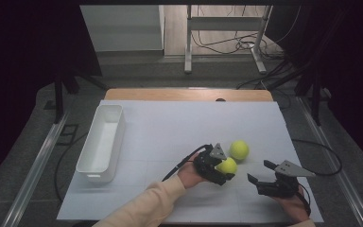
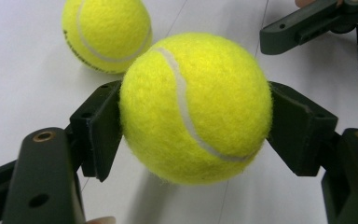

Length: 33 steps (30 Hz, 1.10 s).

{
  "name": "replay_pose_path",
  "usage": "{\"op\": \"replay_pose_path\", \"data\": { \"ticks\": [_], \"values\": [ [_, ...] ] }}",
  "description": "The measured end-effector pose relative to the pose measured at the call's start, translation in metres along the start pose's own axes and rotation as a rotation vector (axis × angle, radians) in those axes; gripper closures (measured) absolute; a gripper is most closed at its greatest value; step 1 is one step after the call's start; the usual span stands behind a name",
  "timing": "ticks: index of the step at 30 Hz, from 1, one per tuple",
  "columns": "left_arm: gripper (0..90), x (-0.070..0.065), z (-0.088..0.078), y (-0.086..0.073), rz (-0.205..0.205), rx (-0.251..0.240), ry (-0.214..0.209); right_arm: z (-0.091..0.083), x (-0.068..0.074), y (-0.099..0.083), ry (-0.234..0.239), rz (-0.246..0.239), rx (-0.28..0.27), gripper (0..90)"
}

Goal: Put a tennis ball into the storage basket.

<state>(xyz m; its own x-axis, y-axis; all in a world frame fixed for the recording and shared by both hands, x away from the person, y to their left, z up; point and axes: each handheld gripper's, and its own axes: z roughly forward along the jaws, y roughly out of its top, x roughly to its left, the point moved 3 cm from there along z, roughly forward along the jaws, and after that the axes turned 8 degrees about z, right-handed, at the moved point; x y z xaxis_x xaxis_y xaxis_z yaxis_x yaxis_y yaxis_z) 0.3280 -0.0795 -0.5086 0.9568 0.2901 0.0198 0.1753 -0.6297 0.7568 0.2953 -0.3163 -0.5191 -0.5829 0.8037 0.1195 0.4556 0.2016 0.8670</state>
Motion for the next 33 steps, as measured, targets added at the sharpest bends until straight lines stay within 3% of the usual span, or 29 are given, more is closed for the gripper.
{"op": "replay_pose_path", "data": {
  "ticks": [10, 33],
  "values": [
    [26.1, 0.003, -0.013, -0.012, -0.033, -0.019, 0.009, 0.001, 0.001, 0.0, -0.005, 0.001, 0.007, 14.5],
    [26.1, 0.006, -0.036, -0.02, -0.045, -0.05, 0.035, 0.001, 0.001, -0.001, -0.005, -0.003, 0.015, 14.5]
  ]
}}
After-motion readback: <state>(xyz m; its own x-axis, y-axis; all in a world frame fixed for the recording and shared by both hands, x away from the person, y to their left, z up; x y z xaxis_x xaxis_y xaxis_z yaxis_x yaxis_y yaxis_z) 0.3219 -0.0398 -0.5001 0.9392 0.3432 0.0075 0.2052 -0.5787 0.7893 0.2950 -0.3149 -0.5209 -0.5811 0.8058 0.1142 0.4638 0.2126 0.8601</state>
